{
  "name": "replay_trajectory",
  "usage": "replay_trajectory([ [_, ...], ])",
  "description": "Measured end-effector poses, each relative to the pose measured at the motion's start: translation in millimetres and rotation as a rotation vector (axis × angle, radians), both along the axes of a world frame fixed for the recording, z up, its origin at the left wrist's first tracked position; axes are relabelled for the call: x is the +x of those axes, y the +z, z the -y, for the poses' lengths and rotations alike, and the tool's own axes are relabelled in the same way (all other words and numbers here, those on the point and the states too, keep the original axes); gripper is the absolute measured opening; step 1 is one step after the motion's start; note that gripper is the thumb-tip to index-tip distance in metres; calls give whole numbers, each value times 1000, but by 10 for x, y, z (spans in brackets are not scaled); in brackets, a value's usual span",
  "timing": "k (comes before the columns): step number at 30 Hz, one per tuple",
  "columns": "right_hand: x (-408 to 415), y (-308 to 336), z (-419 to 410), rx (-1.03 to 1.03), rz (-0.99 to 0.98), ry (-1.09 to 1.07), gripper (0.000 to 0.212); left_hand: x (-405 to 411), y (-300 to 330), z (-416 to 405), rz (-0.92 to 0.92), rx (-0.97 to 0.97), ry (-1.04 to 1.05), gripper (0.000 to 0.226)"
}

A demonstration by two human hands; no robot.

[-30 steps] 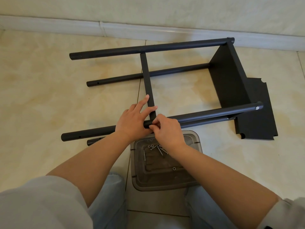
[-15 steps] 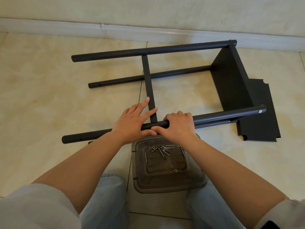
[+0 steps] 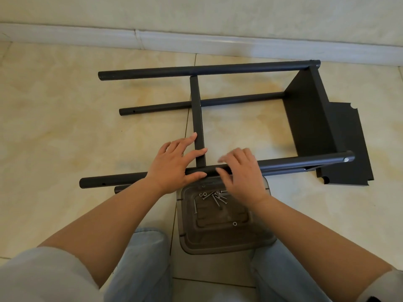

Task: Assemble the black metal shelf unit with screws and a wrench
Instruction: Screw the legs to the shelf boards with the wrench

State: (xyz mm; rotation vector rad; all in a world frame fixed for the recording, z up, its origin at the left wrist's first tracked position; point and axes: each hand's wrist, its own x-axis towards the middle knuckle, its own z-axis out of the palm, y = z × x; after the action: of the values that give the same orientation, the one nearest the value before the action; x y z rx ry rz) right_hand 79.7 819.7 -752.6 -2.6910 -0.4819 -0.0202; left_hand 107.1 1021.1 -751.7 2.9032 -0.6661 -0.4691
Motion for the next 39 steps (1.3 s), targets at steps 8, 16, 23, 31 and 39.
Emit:
replay_trajectory([
  [8,-466,-540,-69,-279,-596,216,37,11,25,8,-6,15,-3,71],
  [16,-463,-901,-420,-90,-617,-300,33,15,59,29,-38,11,12,65],
  [23,-409,-941,-615,-45,-702,-655,22,14,38,14,-42,-35,16,64],
  [31,-348,-976,-768,-109,-788,-817,22,13,38,13,-56,-54,23,63],
  [39,-435,-896,-766,-33,-842,-765,17,21,6,17,-65,-52,28,63],
])
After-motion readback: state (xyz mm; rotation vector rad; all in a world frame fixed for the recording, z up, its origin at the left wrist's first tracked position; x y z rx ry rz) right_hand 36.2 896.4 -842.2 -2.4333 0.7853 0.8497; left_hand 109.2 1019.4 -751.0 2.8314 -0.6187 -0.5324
